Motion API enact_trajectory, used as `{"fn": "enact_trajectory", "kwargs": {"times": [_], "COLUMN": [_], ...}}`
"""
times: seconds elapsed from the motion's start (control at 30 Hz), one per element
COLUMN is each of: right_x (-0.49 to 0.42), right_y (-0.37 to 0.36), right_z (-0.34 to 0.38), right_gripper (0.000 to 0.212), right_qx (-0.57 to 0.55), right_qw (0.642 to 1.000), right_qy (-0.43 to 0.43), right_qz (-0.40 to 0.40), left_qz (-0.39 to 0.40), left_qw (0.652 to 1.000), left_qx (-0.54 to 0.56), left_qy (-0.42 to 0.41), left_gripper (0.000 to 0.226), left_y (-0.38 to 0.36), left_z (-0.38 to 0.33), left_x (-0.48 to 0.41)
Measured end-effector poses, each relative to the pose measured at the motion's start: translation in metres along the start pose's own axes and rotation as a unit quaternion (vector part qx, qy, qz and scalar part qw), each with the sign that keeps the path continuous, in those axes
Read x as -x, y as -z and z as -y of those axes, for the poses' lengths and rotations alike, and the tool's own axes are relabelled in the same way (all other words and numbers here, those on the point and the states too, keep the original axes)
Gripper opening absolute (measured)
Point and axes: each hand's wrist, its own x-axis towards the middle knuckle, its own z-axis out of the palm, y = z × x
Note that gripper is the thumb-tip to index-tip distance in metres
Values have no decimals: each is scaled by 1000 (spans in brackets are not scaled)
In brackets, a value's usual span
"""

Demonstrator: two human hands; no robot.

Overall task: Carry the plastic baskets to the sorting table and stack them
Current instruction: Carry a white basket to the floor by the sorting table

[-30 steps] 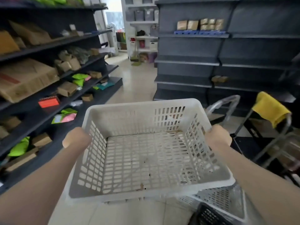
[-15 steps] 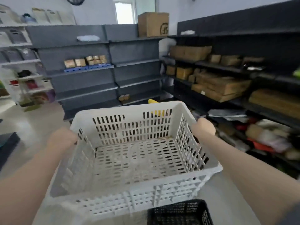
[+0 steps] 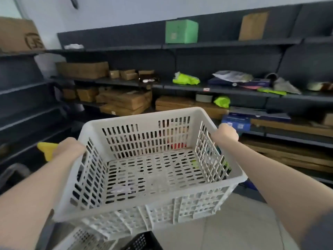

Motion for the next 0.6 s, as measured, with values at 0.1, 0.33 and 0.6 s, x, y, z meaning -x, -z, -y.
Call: {"fn": "enact_trajectory", "kwargs": {"times": [0.1, 0.33, 0.6], "right_x": [-30, -75, -85], "right_y": [19, 41, 68], "right_z": [-59, -187, -326], "right_gripper": [11, 15, 19], "right_qx": [17, 33, 8], "right_qw": [997, 971, 923], "right_qy": [-67, -227, -371], "right_qz": [-20, -63, -103], "left_qz": [17, 110, 178], "left_qw": [998, 971, 927], "left_qx": [-23, -44, -64], "left_qy": [-64, -207, -324], "left_gripper": [19, 24, 22], "left_y": [-33, -134, -239], "left_z": [-79, -250, -404], "left_x": [-1, 4, 70]}}
